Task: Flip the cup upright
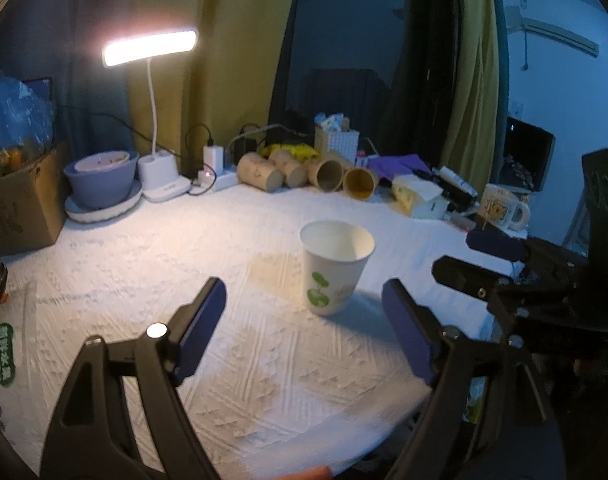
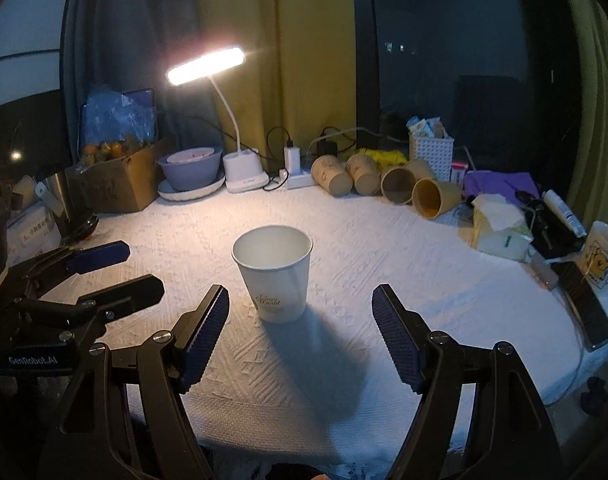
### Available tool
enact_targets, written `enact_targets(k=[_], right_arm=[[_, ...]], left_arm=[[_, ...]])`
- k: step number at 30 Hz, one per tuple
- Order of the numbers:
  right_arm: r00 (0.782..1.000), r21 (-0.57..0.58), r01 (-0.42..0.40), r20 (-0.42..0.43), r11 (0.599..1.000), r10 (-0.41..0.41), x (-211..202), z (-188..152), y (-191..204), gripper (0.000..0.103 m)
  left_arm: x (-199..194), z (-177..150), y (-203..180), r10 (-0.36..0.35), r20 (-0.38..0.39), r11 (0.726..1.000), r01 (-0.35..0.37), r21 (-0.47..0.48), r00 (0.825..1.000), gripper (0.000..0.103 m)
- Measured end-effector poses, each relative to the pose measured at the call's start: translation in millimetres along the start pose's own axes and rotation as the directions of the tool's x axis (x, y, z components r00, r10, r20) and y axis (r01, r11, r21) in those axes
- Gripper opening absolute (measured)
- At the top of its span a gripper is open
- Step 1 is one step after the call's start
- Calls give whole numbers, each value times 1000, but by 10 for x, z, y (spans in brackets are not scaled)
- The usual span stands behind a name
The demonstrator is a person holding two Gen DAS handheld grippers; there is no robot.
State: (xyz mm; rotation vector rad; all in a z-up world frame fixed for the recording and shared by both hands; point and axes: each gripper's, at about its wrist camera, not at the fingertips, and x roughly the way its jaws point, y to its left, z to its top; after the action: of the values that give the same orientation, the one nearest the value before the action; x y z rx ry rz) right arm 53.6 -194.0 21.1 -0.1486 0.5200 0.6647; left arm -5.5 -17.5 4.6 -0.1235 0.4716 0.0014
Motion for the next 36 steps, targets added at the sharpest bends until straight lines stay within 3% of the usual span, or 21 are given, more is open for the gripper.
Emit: enact_targets(k=[15,26,36], right_arm=[[995,-32,27,93,999,-24,-405,215,49,77],[986,-50,45,165,998,-36,-703,381,72,77],[986,-50,43,163,998,-34,-705,381,75,77]], left_arm=[[-326,257,-117,-23,144,999,19,31,989,82],[-609,368,-191,4,263,999,-18,51,965,83],[-628,370,-139,24,276,998,-37,44,961,83]])
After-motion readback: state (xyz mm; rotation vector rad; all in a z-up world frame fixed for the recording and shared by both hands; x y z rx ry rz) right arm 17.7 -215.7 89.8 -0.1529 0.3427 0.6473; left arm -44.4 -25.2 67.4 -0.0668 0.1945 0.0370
